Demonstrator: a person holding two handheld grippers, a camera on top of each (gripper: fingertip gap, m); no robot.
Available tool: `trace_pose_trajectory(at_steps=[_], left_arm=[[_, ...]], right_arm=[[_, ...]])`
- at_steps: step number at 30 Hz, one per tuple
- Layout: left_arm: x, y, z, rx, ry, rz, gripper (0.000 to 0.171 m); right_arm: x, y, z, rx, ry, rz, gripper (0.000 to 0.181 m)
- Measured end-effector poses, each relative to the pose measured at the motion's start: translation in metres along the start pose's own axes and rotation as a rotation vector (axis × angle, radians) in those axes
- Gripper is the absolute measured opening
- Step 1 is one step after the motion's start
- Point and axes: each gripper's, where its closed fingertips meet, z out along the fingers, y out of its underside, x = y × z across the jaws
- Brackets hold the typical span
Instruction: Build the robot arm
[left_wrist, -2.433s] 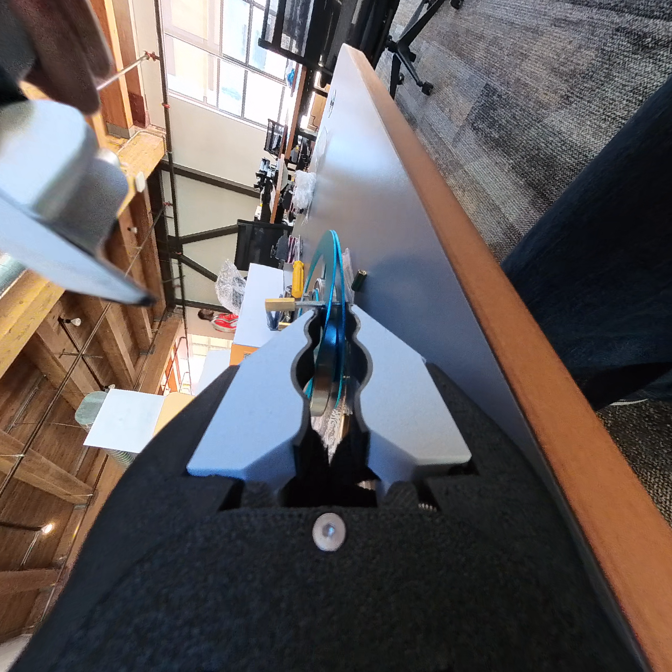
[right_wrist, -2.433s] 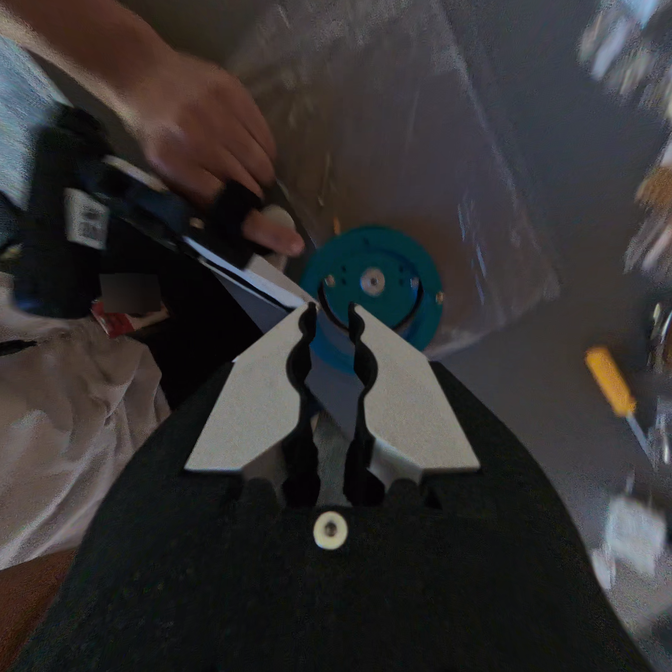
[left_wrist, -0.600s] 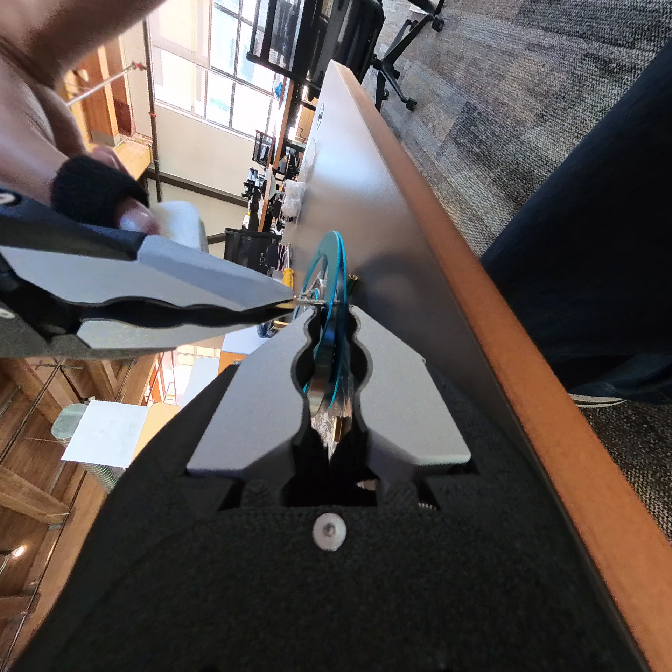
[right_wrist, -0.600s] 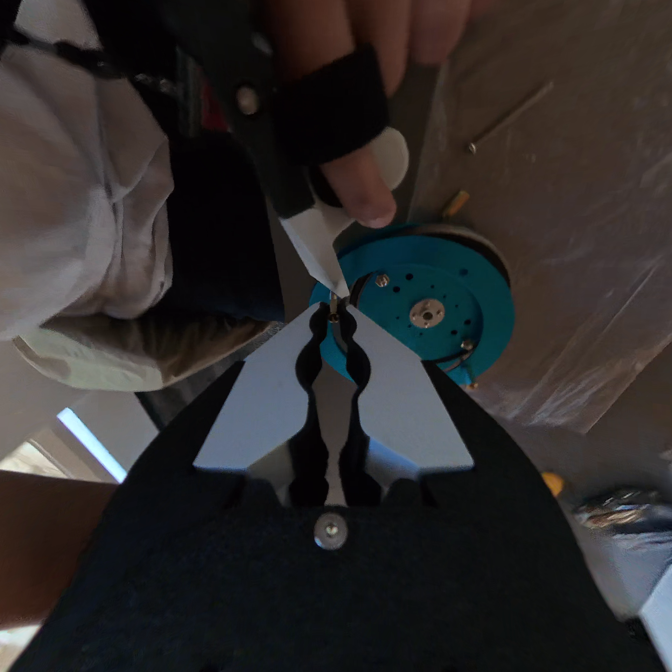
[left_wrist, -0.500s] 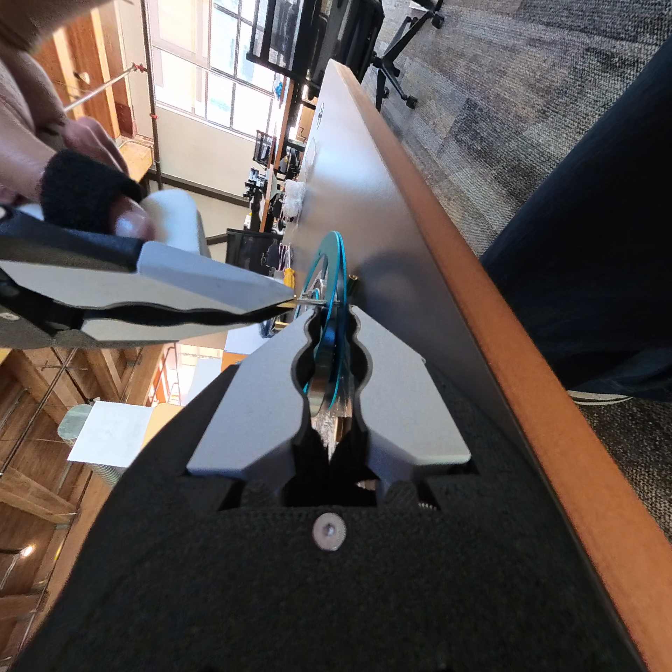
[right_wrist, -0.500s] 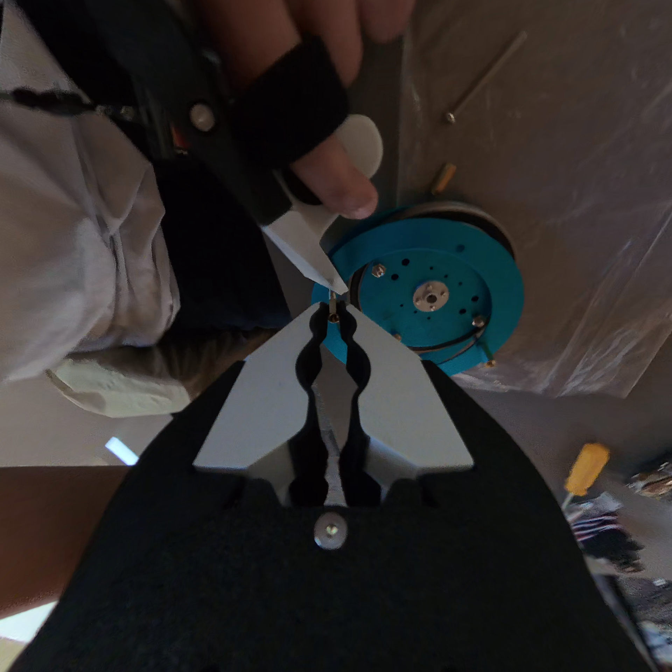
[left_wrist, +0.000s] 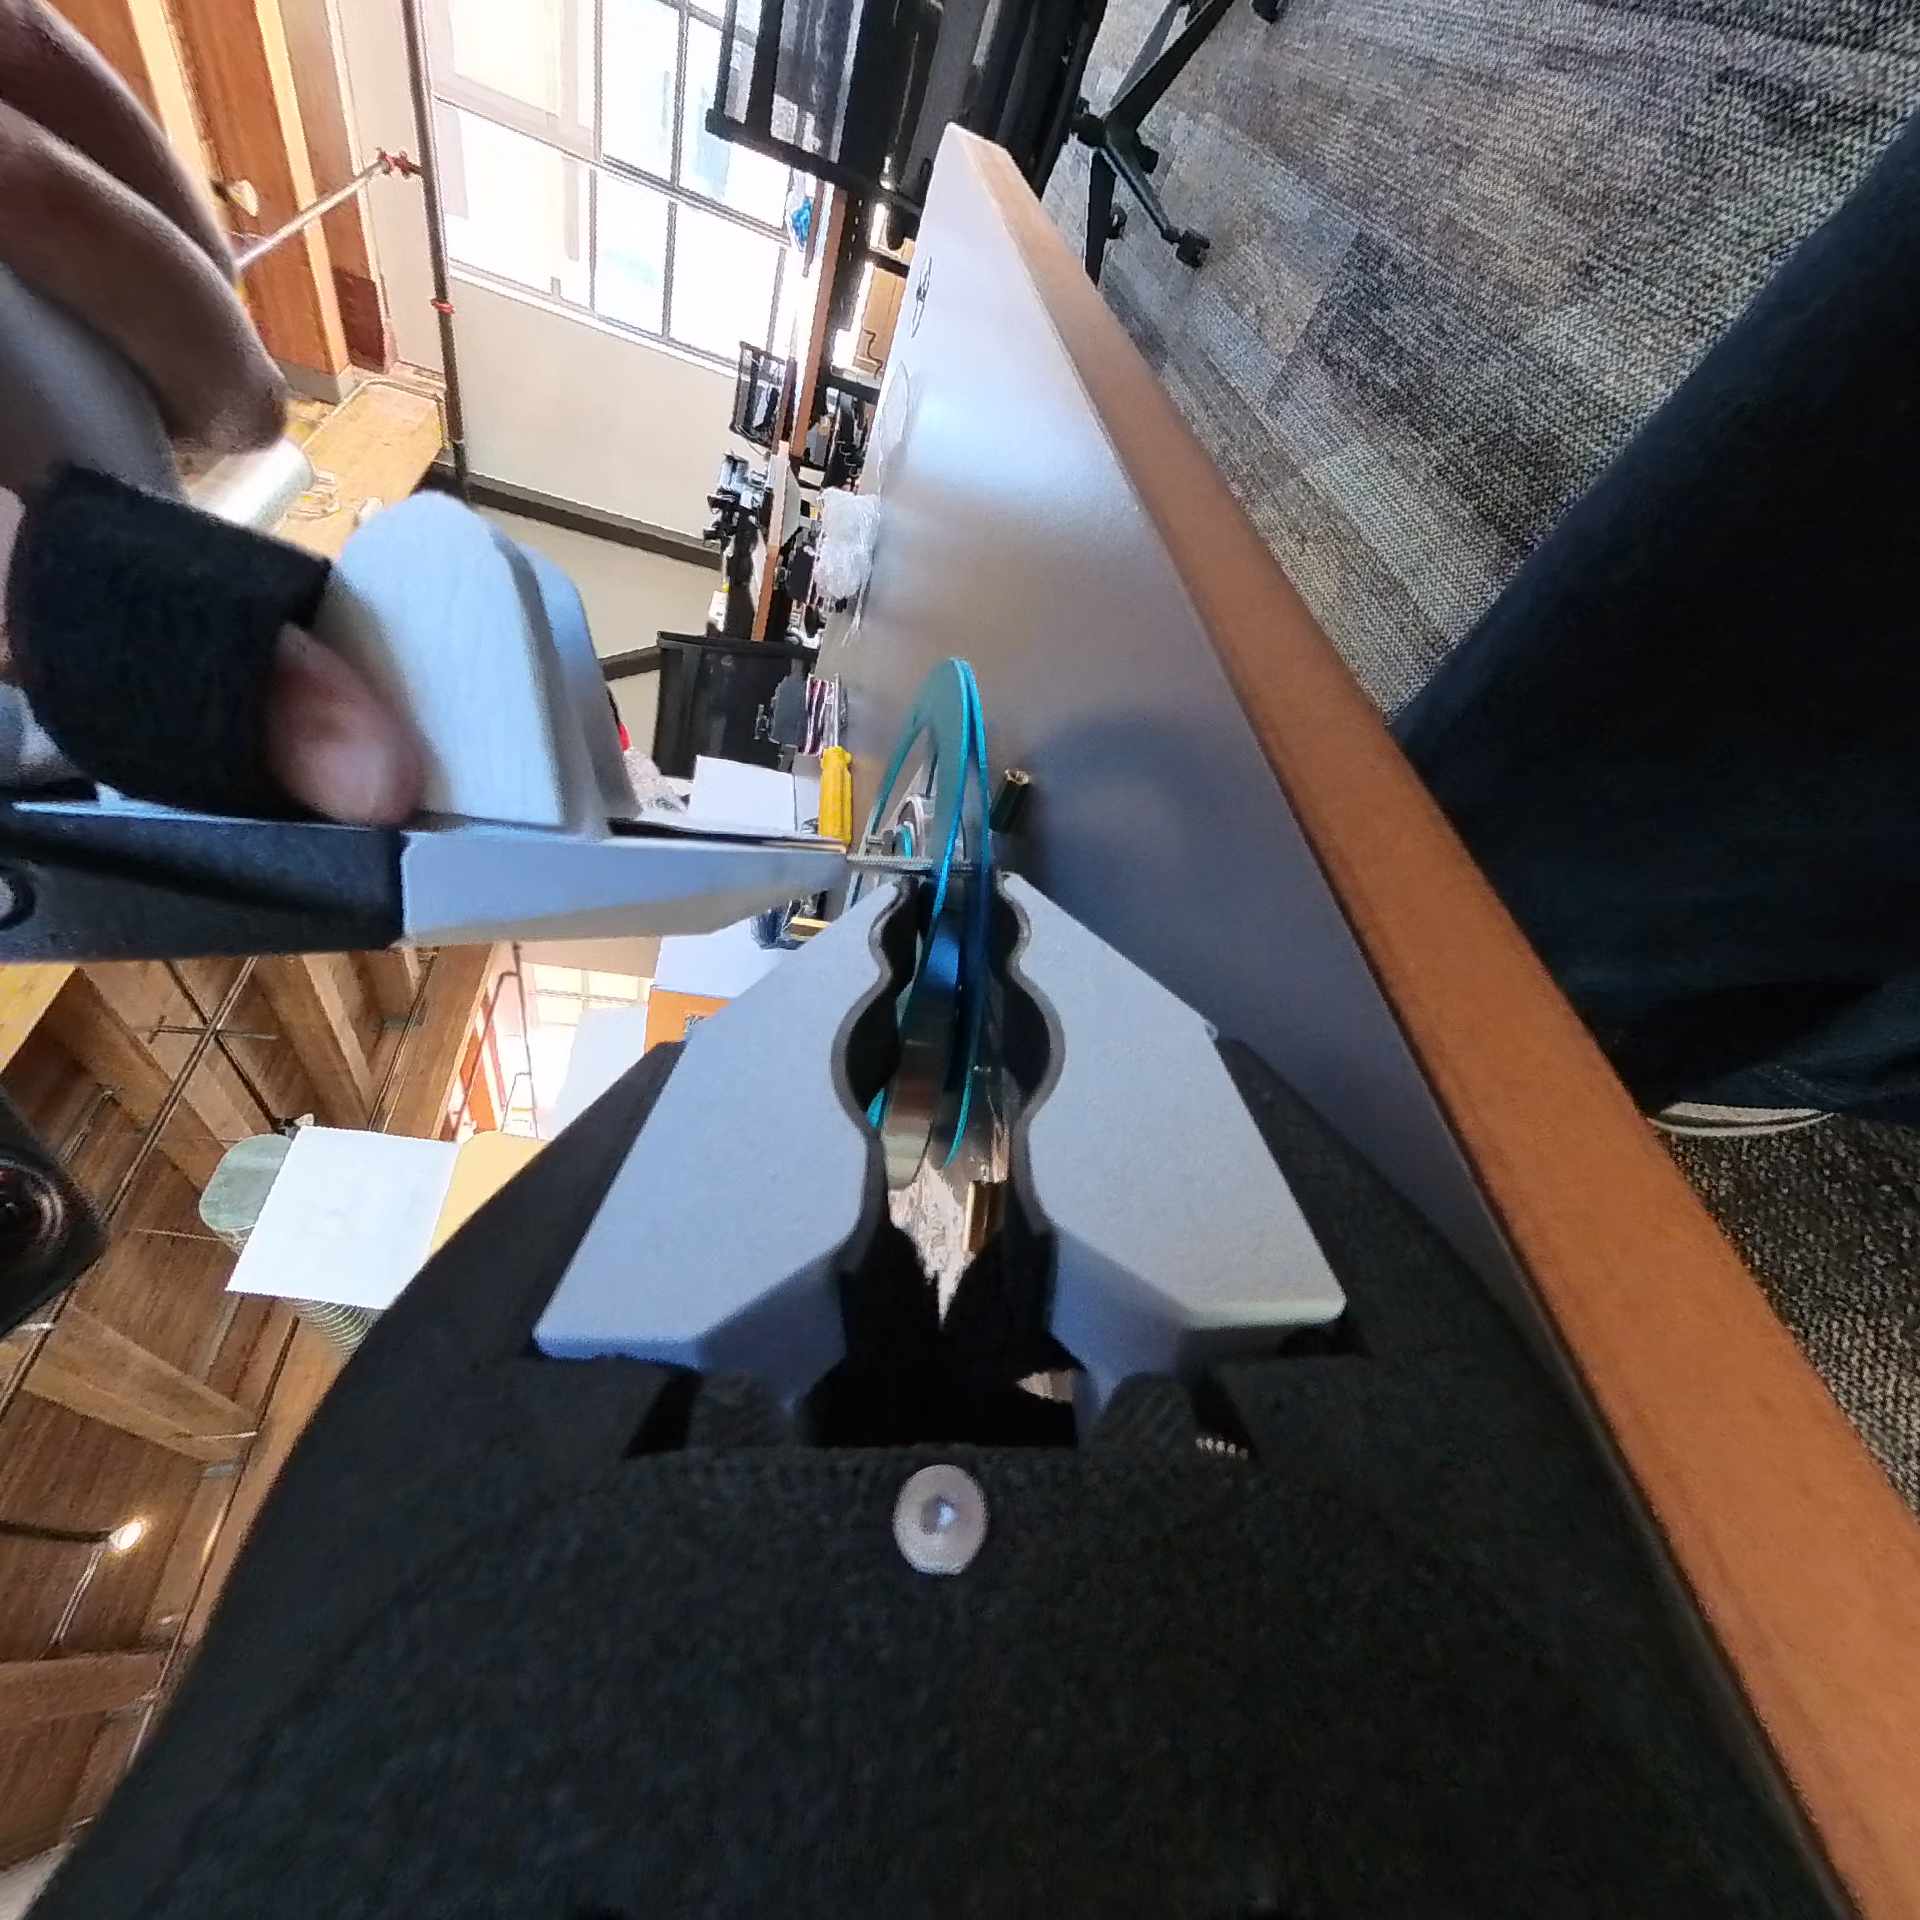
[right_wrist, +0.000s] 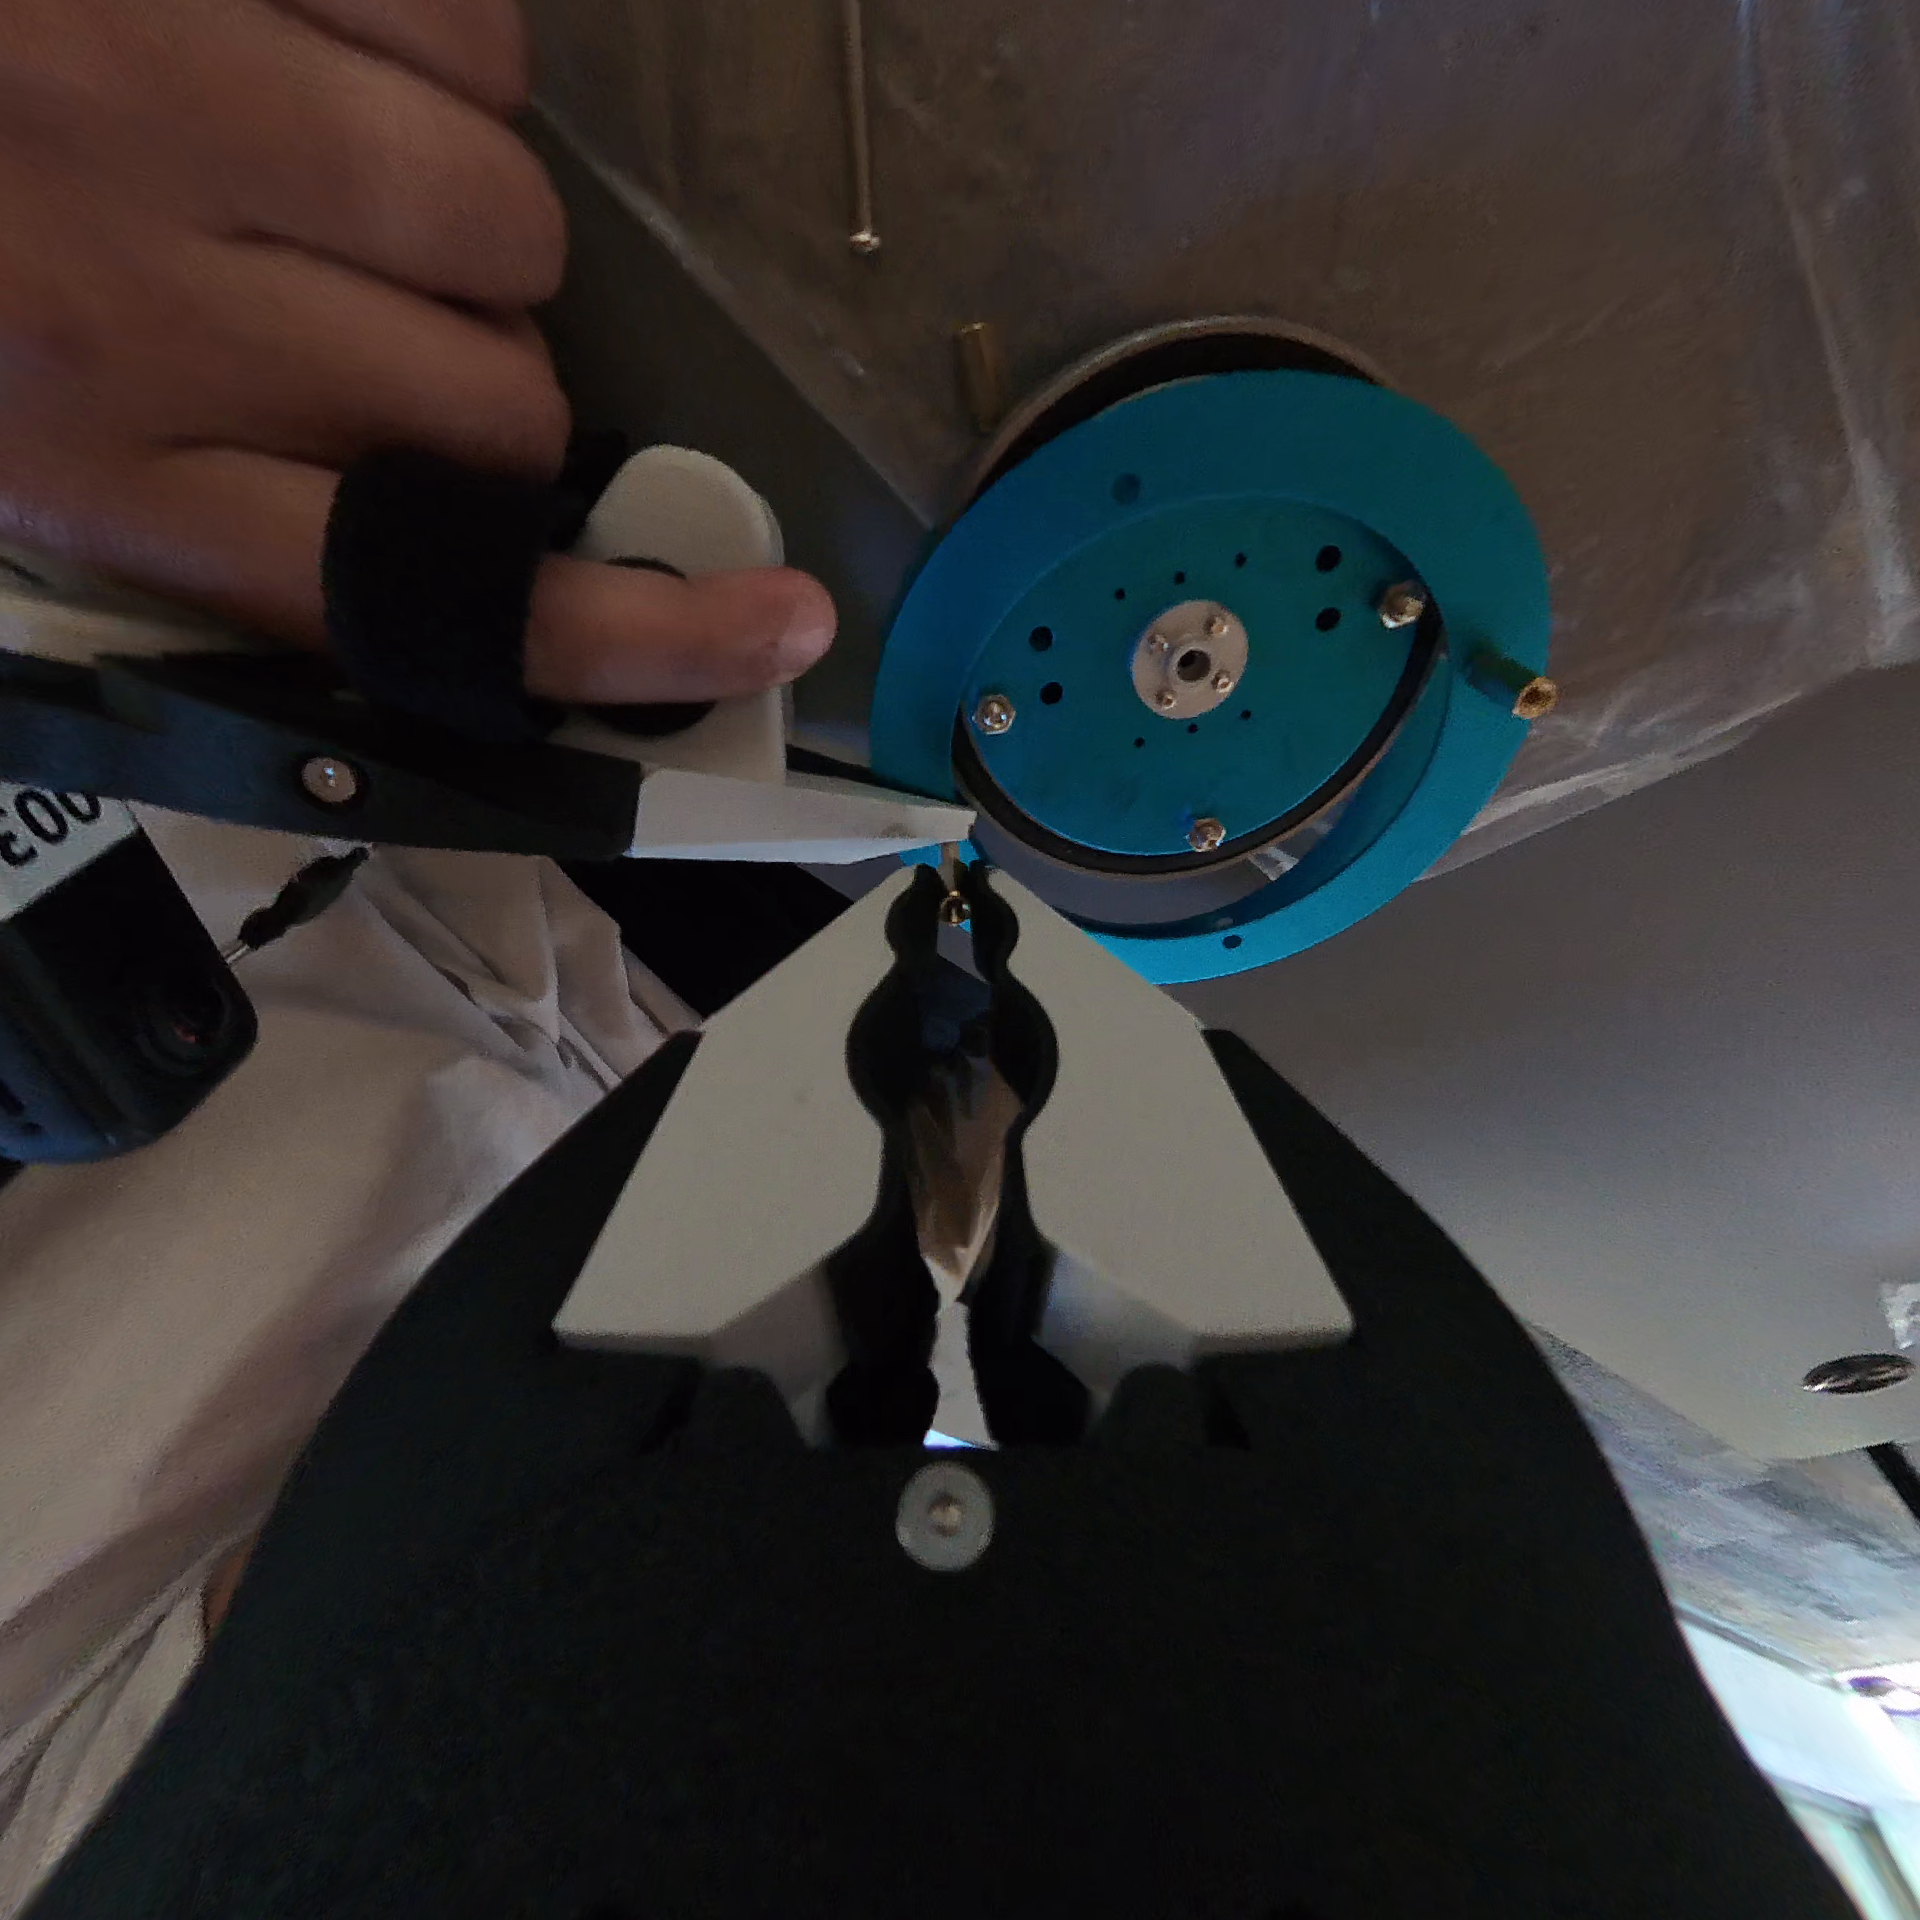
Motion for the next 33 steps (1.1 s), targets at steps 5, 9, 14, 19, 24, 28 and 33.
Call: trace_pose_trajectory(at_steps=[5, 9, 14, 19, 24, 28, 33], left_arm=[[-0.002, 0.001, 0.000, -0.013, -0.023, 0.021, 0.012], [-0.004, 0.001, -0.001, -0.005, -0.034, 0.023, 0.011], [-0.003, 0.000, -0.001, 0.004, -0.034, 0.026, 0.011], [-0.003, -0.002, -0.002, 0.019, -0.026, 0.020, 0.012], [-0.002, -0.001, -0.003, 0.021, -0.012, 0.001, 0.012], [-0.002, -0.002, -0.003, 0.020, -0.016, 0.012, 0.012], [-0.002, -0.002, -0.002, 0.013, -0.013, 0.008, 0.012]], right_arm=[[0.000, -0.002, -0.002, -0.010, 0.015, 0.042, 0.004], [0.001, -0.005, -0.005, 0.020, 0.053, -0.075, 0.006], [-0.005, 0.001, -0.014, 0.183, 0.018, -0.249, 0.027], [-0.003, 0.010, -0.016, 0.286, -0.003, -0.596, 0.035], [0.008, 0.004, -0.024, 0.585, -0.114, -0.637, 0.029], [-0.006, -0.005, -0.012, 0.821, -0.342, -0.544, 0.025], [-0.010, -0.009, -0.015, 0.962, -0.435, -0.489, 0.015]])
